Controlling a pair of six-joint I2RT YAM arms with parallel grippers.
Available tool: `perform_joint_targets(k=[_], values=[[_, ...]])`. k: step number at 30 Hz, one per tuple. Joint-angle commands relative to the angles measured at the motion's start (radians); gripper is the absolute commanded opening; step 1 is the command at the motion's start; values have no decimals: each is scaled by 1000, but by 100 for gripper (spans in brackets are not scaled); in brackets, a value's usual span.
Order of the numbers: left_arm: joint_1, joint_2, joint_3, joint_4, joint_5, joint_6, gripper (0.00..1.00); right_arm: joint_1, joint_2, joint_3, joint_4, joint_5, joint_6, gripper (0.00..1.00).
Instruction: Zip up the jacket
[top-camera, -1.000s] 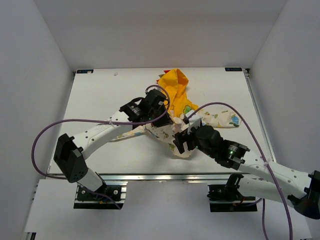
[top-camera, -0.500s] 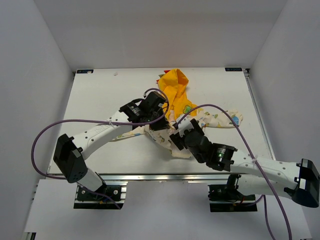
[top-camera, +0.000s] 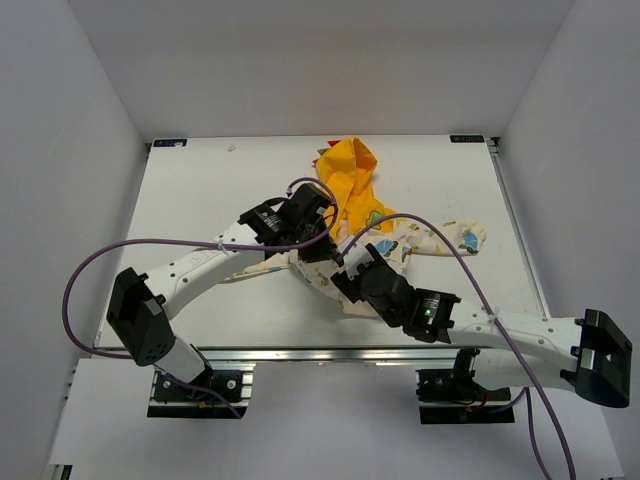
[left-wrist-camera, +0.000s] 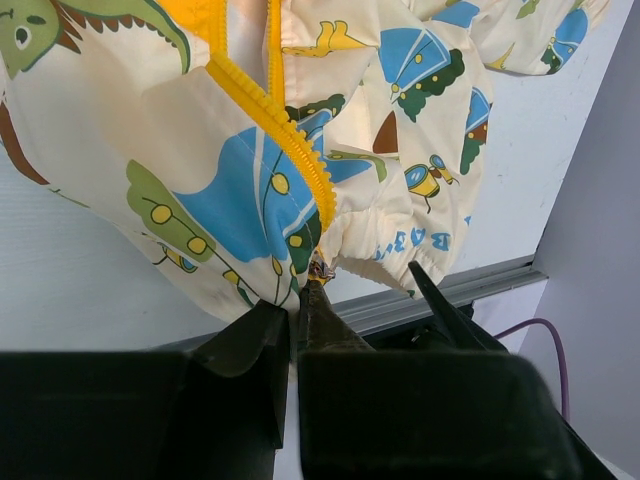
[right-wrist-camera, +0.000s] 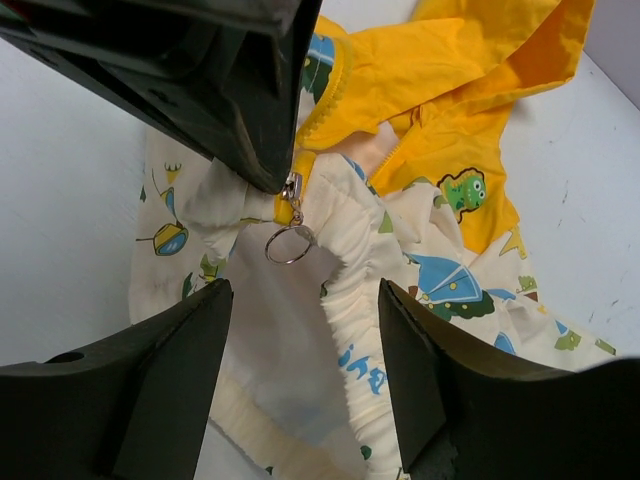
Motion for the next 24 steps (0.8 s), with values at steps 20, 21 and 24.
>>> perform_joint_targets(k=[20, 21, 24], values=[[0, -49, -19, 8, -13, -4, 0, 6, 50, -22, 172, 17, -31, 9], [-1, -49, -22, 8, -16, -1, 0, 6, 43, -20, 159, 3, -31, 7], [-1, -46, -31, 4, -22, 17, 0, 4, 31, -2, 96, -65, -25, 3]])
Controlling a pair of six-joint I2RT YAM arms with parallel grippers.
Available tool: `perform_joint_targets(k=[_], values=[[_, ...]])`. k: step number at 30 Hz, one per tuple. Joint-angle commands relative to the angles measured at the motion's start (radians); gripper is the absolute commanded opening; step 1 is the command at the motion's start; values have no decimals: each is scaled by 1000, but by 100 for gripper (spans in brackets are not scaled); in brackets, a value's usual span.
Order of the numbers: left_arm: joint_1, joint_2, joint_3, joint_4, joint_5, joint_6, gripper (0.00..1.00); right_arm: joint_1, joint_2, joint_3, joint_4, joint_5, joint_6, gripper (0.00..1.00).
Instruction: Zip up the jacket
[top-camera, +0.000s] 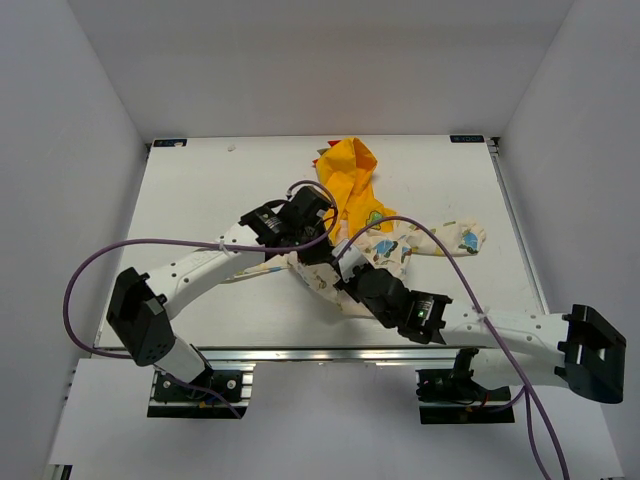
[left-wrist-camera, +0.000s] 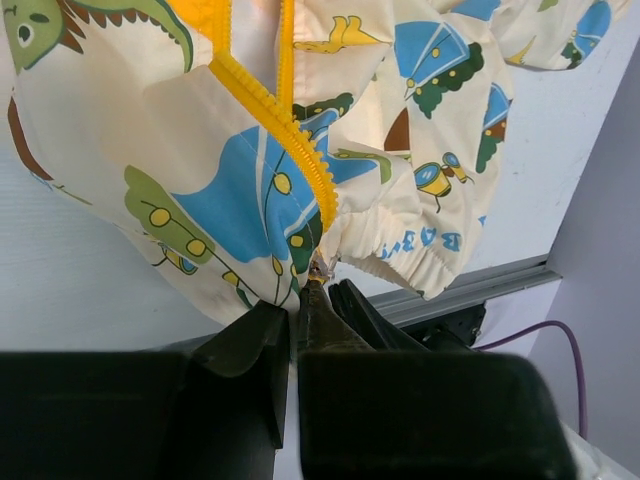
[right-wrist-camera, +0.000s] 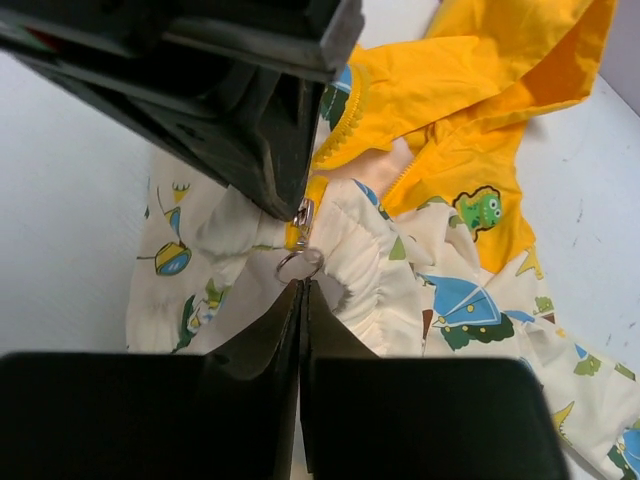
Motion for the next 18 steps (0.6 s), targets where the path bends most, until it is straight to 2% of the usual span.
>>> perform_joint_targets(k=[1, 11, 14, 15, 18], values=[[-1, -44, -19, 2, -32, 36, 0, 3, -30, 46, -52, -70, 6, 0], [-1, -45, -49, 16, -10, 88, 0, -6, -7, 84, -113, -102, 22, 0], [-1, -48, -36, 13, -12, 82, 0, -6, 2, 67, -121, -111, 32, 9], [-1, -50, -33, 17, -12, 82, 0, -6, 8, 64, -125, -122, 29, 21], [-1, -53, -18, 22, -12, 77, 0, -6, 13, 59, -138, -139, 26, 33]])
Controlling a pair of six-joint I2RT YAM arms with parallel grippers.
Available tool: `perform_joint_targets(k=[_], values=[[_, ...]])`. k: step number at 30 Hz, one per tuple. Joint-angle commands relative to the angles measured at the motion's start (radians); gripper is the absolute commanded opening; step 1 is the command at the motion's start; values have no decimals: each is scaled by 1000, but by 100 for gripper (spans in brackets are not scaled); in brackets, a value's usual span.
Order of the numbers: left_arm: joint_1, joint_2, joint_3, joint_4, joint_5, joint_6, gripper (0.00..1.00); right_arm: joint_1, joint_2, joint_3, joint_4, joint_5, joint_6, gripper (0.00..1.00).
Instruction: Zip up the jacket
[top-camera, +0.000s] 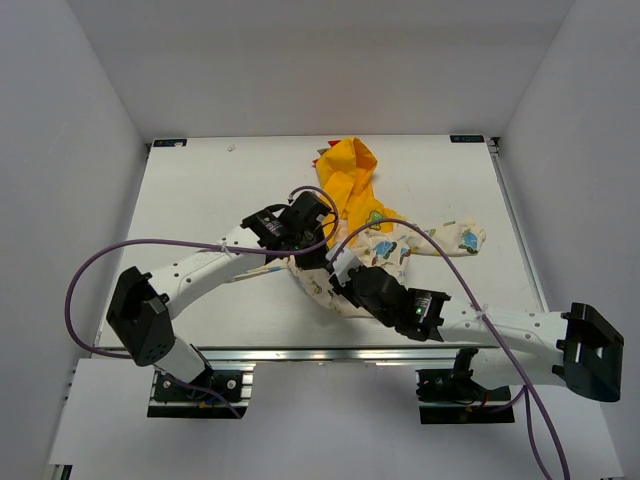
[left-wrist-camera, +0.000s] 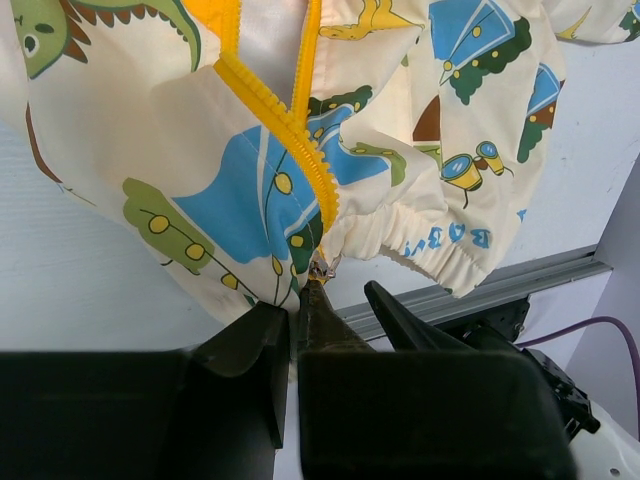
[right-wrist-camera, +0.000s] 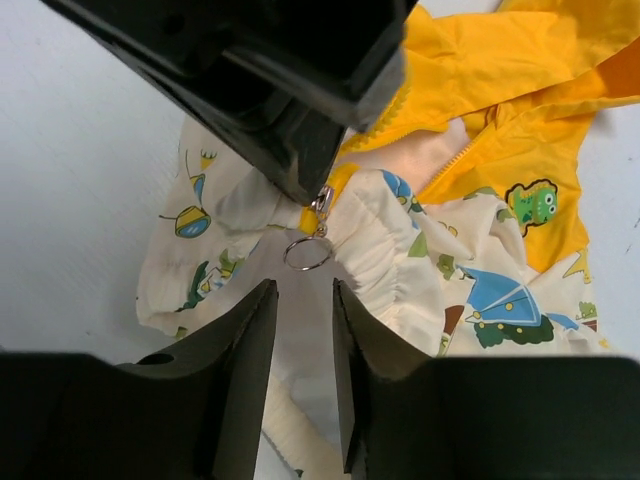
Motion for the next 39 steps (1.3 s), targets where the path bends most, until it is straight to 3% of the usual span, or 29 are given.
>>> perform_joint_targets(k=[1, 11, 17, 23, 26, 39], values=[[-1, -51, 36, 21, -11, 7, 0, -3, 5, 16, -7, -20, -1, 35], [0, -48, 64, 21, -5, 1, 0, -2, 10, 7, 59, 6, -15, 45], [-1, -64, 58, 29, 3, -1, 0, 0, 36, 9, 142, 149, 0, 46], [0, -91, 29, 41, 11, -5, 0, 0, 68, 16, 191, 187, -17, 45], [0, -92, 29, 38, 9, -4, 0, 0, 74, 19, 188, 128, -20, 44], [-1, -91, -1, 44, 2, 21, 0, 0, 1, 27, 117, 48, -7, 9]])
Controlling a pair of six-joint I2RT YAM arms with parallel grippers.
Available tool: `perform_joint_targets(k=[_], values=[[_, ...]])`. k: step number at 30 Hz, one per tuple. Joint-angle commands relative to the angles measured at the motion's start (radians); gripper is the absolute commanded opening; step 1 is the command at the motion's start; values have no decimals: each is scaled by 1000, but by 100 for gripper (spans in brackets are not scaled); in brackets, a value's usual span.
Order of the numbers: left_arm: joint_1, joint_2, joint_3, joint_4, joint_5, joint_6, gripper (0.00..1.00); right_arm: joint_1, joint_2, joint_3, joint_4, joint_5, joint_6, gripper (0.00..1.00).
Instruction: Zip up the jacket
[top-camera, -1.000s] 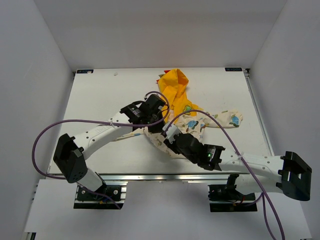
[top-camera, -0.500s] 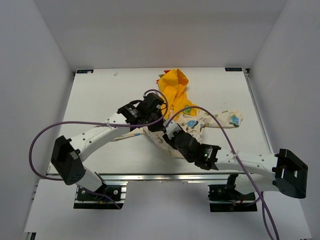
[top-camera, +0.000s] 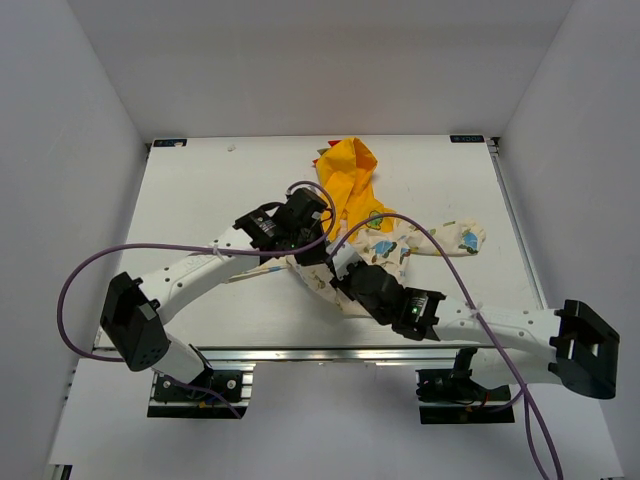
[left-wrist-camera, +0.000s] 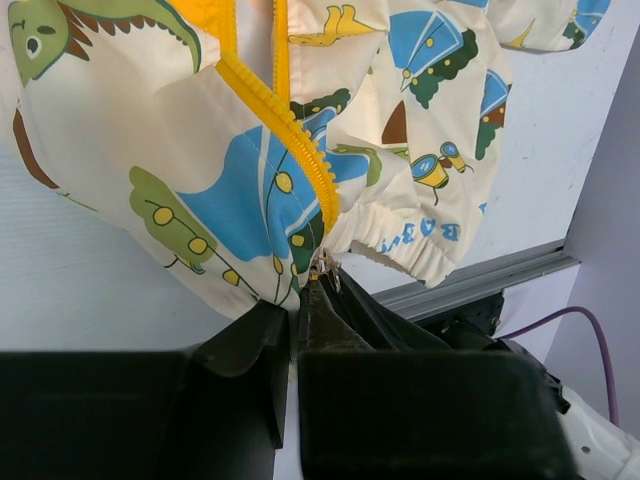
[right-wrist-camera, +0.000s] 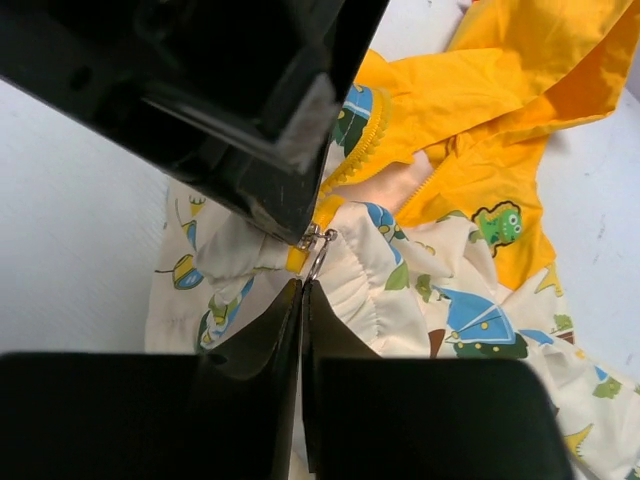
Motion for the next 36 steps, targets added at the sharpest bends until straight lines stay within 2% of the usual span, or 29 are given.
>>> perform_joint_targets(k=[1, 2, 9, 14, 24, 29, 36], values=[[-1, -51, -10, 17, -8, 25, 0, -1, -54, 32, -25, -55, 9, 3], [-1, -49, -12, 17, -13, 31, 0, -1, -59, 35, -41, -66, 9, 0], [-1, -47, -36, 37, -7, 87, 0, -4, -56, 64, -120, -109, 10, 0], [-3, -49, -53, 38, -3, 139, 0, -4, -36, 102, -110, -26, 27, 0], [-3, -75, -110, 75, 46, 219, 0, -13, 10, 146, -79, 79, -62, 0], [-3, -93, -139, 103, 87, 248, 0, -13, -8, 129, -108, -150, -105, 0], [-3, -103, -142, 144, 127, 265, 0, -34, -36, 84, -139, -242, -41, 0]])
